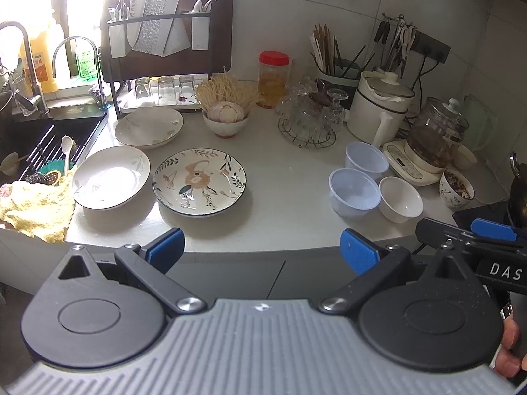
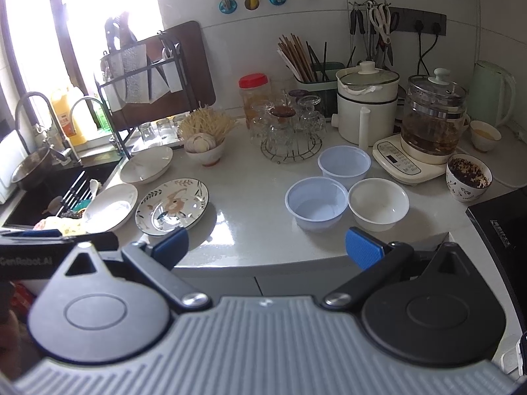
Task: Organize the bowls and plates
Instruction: 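Move both grippers toward the rim of the large white leaf-pattern plate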
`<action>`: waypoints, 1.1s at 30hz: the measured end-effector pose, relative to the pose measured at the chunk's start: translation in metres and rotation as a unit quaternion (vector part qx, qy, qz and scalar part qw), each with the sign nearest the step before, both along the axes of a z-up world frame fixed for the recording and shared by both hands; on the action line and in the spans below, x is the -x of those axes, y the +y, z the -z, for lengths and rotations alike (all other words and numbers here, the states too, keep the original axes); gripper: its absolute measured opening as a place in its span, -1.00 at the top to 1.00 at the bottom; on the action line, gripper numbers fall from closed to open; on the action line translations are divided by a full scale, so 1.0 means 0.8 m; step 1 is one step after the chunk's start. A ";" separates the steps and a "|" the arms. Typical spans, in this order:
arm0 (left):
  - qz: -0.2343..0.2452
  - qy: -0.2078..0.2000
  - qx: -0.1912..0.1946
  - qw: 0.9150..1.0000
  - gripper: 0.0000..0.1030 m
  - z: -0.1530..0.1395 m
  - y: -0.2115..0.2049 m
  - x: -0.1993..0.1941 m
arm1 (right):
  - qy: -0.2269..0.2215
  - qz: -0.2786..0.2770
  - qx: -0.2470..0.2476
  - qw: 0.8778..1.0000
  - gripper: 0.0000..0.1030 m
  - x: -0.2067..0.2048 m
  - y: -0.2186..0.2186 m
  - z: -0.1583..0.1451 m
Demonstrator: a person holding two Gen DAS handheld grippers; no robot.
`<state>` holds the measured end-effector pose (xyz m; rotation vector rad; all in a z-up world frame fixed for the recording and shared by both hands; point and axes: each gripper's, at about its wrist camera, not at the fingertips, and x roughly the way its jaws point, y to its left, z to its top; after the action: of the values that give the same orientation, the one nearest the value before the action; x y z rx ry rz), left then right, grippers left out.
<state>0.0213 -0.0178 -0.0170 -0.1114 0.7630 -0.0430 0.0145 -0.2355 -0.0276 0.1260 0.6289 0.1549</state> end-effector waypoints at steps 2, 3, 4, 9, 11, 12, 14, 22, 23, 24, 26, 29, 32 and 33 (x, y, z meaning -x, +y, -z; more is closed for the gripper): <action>-0.013 -0.009 -0.002 1.000 -0.98 -0.003 0.004 0.000 | 0.001 0.000 -0.005 1.000 -1.00 -0.002 0.000 0.001; -0.018 -0.010 -0.002 1.000 -0.98 -0.003 0.006 0.000 | 0.003 -0.001 -0.008 1.000 -1.00 -0.003 0.000 0.002; -0.021 -0.009 0.000 1.000 -0.98 -0.004 0.008 -0.001 | 0.004 -0.003 -0.010 1.000 -1.00 -0.003 0.001 0.002; -0.013 -0.002 0.002 1.000 -0.98 0.001 0.012 -0.006 | 0.000 -0.009 -0.015 1.000 -1.00 -0.008 0.007 0.004; -0.012 0.000 -0.002 1.000 -0.98 0.000 0.016 -0.011 | -0.006 -0.010 -0.018 1.000 -1.00 -0.010 0.012 0.001; -0.012 0.001 -0.002 1.000 -0.98 -0.002 0.019 -0.012 | -0.011 -0.014 -0.019 1.000 -1.00 -0.011 0.016 -0.002; -0.014 -0.002 -0.001 1.000 -0.98 -0.005 0.028 -0.016 | -0.024 -0.021 -0.018 0.999 -1.00 -0.013 0.024 -0.009; -0.021 -0.001 -0.006 1.000 -0.98 -0.014 0.069 -0.044 | -0.032 -0.030 -0.030 0.999 -1.00 -0.043 0.059 -0.021; -0.021 -0.001 -0.007 1.000 -0.98 -0.016 0.075 -0.049 | -0.033 -0.031 -0.031 0.998 -1.00 -0.046 0.064 -0.022; -0.020 -0.002 -0.007 1.000 -0.98 -0.018 0.082 -0.053 | -0.036 -0.032 -0.033 0.998 -1.00 -0.050 0.069 -0.023; -0.019 -0.004 -0.003 1.000 -0.98 -0.020 0.096 -0.064 | -0.037 -0.031 -0.036 0.998 -1.00 -0.057 0.078 -0.025; -0.016 -0.005 -0.005 1.000 -0.98 -0.024 0.116 -0.085 | -0.039 -0.030 -0.038 0.998 -1.00 -0.070 0.095 -0.027; -0.007 -0.010 -0.009 1.000 -0.98 -0.027 0.135 -0.106 | -0.043 -0.019 -0.040 0.998 -1.00 -0.083 0.108 -0.030; -0.005 -0.012 -0.014 1.000 -0.98 -0.028 0.141 -0.115 | -0.046 -0.015 -0.043 0.998 -1.00 -0.087 0.113 -0.031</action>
<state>0.1132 0.0954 0.0053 -0.0869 0.7397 -0.0243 0.0842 -0.1455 -0.0027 0.1918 0.5334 0.2154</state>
